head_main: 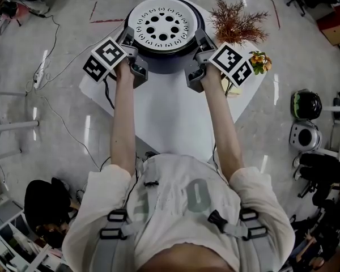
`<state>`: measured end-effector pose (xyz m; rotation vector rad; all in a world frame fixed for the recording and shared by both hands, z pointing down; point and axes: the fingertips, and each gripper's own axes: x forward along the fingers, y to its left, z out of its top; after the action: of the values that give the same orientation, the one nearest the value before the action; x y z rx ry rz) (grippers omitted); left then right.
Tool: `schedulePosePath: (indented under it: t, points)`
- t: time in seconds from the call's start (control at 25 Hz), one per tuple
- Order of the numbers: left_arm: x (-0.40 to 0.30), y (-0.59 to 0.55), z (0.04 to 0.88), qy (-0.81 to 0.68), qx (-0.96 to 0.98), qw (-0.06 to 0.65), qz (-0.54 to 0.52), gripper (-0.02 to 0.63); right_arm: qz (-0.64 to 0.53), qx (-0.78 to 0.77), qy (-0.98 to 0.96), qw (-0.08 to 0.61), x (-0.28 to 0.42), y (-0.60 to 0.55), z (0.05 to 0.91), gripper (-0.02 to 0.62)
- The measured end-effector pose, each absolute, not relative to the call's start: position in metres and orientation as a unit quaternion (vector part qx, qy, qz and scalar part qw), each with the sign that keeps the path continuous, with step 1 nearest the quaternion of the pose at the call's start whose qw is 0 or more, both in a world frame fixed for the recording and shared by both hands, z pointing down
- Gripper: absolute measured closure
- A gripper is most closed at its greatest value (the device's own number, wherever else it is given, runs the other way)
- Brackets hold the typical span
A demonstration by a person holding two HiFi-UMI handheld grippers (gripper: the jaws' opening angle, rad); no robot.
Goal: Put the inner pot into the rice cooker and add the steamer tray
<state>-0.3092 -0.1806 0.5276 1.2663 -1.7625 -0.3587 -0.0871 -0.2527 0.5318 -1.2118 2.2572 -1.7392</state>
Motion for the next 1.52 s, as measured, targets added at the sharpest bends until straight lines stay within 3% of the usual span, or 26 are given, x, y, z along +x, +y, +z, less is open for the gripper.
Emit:
schedulePosePath:
  t: [0.6, 0.84, 1.28, 1.52]
  points:
    - [-0.326, -0.174, 0.523, -0.744, 0.492, 0.434, -0.127, 0.572, -0.563, -0.393, 0.726, 0.036, -0.080, -0.257, 0.529, 0.545]
    - [-0.329, -0.175, 0.499, -0.747, 0.503, 0.412, -0.137, 0.520, -0.536, -0.393, 0.746, 0.037, -0.081, -0.260, 0.511, 0.540]
    - [-0.296, -0.162, 0.377, -0.762, 0.578, 0.260, -0.133, 0.522, -0.296, -0.394, 0.870, -0.029, -0.079, -0.241, 0.421, 0.511]
    - [-0.258, -0.130, 0.314, -0.775, 0.612, 0.127, -0.088, 0.525, -0.159, -0.392, 0.905, -0.039, -0.064, -0.208, 0.366, 0.503]
